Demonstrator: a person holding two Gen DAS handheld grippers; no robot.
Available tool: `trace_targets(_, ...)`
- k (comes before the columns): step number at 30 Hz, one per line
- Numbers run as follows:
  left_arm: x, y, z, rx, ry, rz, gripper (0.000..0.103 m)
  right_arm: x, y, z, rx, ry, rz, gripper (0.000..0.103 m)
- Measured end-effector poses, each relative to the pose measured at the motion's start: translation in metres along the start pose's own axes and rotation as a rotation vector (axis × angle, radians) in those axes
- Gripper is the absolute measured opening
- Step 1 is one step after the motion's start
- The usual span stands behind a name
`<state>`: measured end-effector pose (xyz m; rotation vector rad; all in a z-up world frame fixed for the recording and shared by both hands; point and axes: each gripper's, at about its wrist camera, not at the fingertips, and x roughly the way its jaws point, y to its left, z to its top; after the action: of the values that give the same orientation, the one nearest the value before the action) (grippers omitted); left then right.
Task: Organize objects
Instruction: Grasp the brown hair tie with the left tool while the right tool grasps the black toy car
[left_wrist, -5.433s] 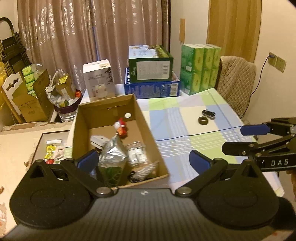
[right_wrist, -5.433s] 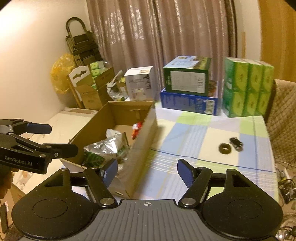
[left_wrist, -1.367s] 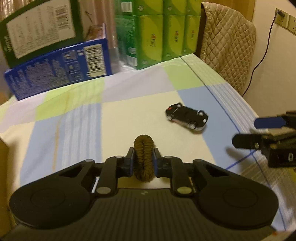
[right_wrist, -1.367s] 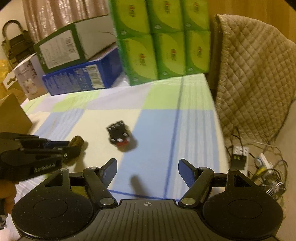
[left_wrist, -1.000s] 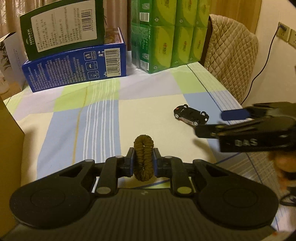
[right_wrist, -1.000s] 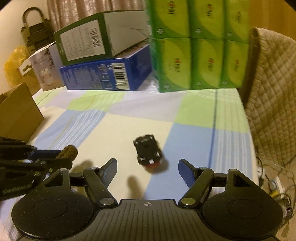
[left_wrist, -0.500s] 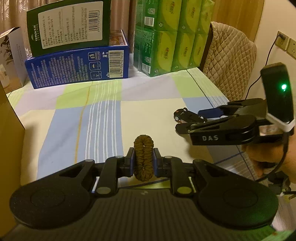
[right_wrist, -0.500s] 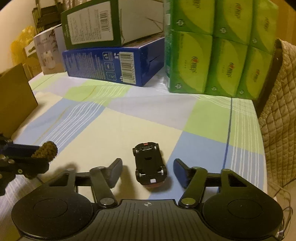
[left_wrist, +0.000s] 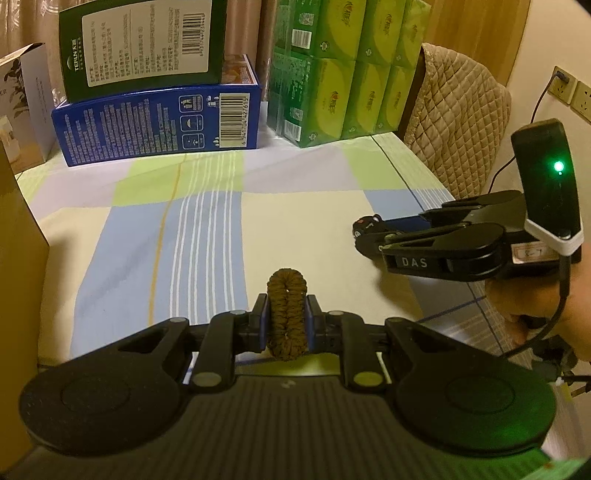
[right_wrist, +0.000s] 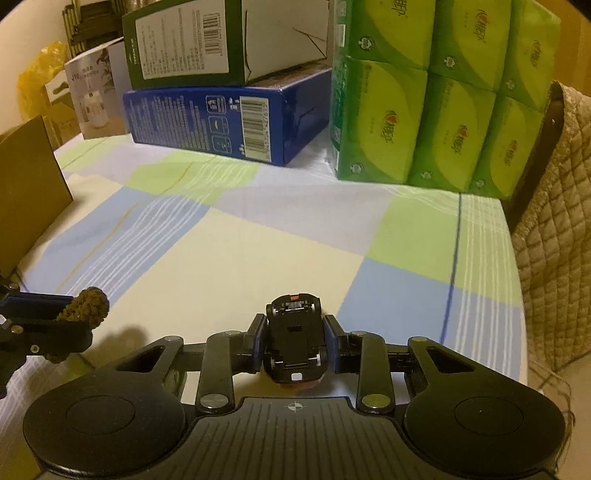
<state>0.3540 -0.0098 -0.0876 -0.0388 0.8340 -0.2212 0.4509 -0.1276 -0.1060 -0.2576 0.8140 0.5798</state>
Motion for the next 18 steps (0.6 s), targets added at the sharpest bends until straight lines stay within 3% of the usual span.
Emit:
trace_targets(10,-0.017,-0.012,-0.015,-0.003,0.017,-0.021,0.016,-0.051,0.017,-0.029,0.1,0.021,0.023,0.029)
trace_targets(18,-0.047,-0.021,-0.038,0.004,0.033,-0.034,0.016,-0.102,0.046,-0.077,0.11,0.041,0.048,0.029)
